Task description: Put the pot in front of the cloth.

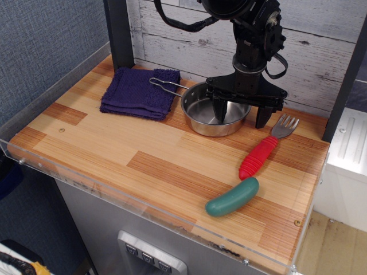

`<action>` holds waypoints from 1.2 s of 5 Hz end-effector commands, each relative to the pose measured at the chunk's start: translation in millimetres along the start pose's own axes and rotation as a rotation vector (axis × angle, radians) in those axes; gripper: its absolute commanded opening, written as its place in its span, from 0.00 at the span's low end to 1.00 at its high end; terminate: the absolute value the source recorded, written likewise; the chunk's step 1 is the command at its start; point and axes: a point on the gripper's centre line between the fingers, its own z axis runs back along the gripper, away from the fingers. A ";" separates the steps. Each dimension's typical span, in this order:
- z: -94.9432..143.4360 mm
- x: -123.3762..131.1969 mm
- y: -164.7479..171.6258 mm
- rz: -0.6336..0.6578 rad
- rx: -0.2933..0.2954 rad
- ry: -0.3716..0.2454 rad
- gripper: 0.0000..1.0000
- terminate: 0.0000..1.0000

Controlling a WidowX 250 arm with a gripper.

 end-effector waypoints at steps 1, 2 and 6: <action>67.0 4.2 2.5 0.023 -0.068 -0.103 1.00 0.00; 99.9 2.5 15.1 0.052 -0.095 -0.140 1.00 0.00; 123.9 -6.1 26.2 0.054 -0.118 -0.159 1.00 1.00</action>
